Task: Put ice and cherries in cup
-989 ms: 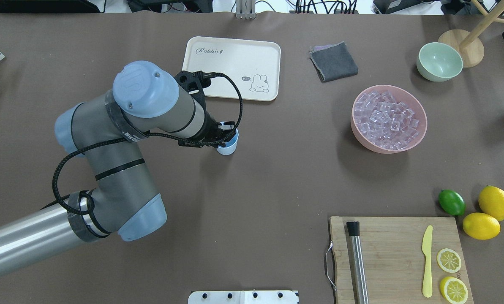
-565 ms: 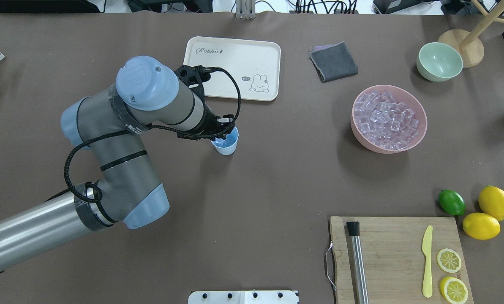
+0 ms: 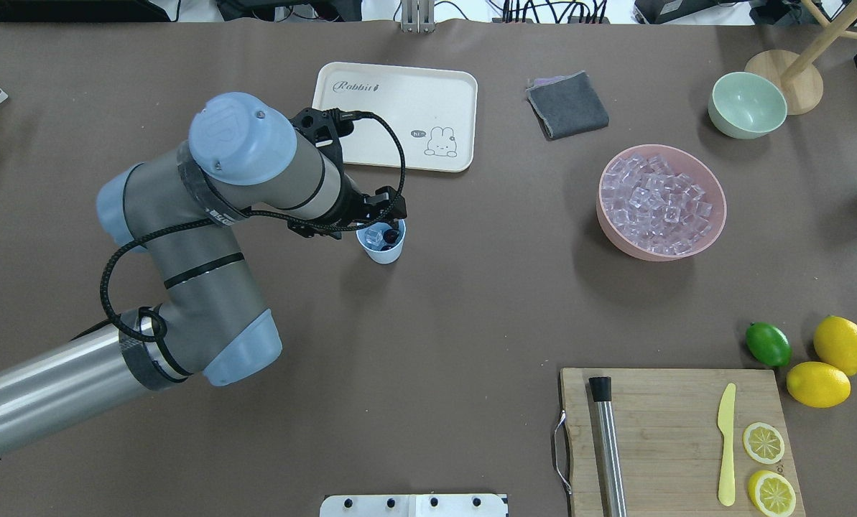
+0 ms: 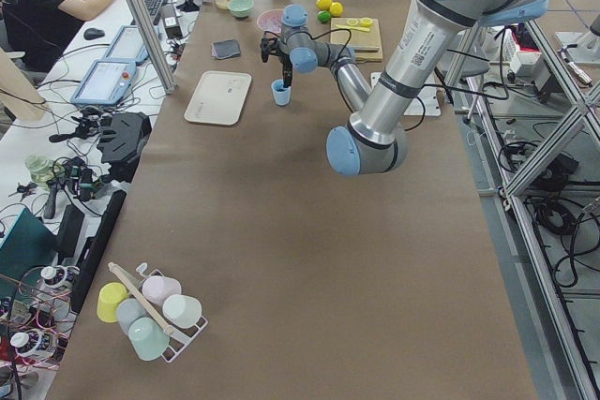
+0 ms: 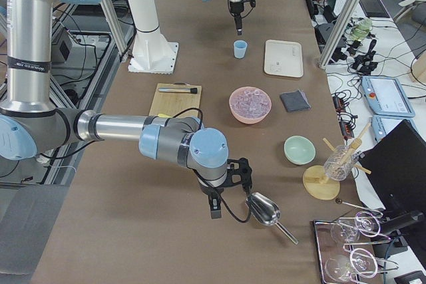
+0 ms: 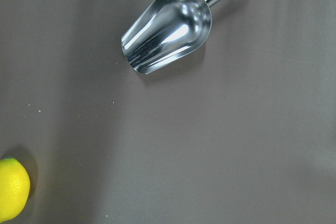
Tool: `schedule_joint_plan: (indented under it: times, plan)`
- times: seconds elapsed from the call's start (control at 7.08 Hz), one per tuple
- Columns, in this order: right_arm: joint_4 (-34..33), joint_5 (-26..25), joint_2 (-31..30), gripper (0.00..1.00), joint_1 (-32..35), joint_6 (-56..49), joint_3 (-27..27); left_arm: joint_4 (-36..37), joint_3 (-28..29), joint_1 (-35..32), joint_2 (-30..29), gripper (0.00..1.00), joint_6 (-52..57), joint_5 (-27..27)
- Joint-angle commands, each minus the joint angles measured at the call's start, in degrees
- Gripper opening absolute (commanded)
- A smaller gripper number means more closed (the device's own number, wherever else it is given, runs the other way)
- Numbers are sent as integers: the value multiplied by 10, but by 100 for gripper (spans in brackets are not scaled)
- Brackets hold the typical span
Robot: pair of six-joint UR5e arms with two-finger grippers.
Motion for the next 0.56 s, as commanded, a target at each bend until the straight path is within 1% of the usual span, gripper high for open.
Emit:
schedule_joint_plan:
  times: [0.0,0.28,0.42]
  plan:
    - [0,0,0,100,0,0,2,2,-2,-123,76,98,121,-103]
    - [0,0,0,100,0,0,1,1,18,-254,169,98,321,-193]
    - [0,3,1,100,0,1,2,0,20,-301,222,98,401,-228]
